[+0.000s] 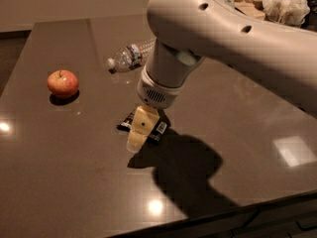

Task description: Move rxbar chocolate near apple

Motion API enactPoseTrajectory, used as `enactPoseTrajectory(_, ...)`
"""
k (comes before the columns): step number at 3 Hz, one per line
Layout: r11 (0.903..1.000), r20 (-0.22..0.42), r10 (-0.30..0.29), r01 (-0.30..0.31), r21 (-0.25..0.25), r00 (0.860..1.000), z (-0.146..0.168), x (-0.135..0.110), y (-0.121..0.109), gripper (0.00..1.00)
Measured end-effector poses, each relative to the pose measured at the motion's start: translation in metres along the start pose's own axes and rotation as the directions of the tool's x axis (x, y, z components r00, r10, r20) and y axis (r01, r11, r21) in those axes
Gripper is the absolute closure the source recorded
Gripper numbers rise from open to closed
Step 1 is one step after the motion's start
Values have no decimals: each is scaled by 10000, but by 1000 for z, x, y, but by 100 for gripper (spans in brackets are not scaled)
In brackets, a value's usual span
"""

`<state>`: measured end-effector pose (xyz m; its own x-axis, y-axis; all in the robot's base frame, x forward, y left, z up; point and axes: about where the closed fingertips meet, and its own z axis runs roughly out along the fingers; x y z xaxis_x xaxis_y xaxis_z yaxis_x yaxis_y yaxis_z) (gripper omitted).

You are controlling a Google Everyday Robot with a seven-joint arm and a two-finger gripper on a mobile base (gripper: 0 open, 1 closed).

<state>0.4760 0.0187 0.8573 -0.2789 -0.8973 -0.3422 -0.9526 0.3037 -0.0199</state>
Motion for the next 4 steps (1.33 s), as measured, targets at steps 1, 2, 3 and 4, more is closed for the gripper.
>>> enactPoseTrajectory(1, 10000, -200, 28, -28, -44, 9998, 10, 1, 4, 0)
enactPoseTrajectory(2, 9999, -385, 62, -66, -113, 9992, 18, 0, 6, 18)
enactPoseTrajectory(3, 9998, -410, 130, -137, -163, 9991, 19, -1, 4, 42)
enactPoseTrajectory(4, 9997, -398, 151, -157, -169, 9991, 18, -5, -1, 65)
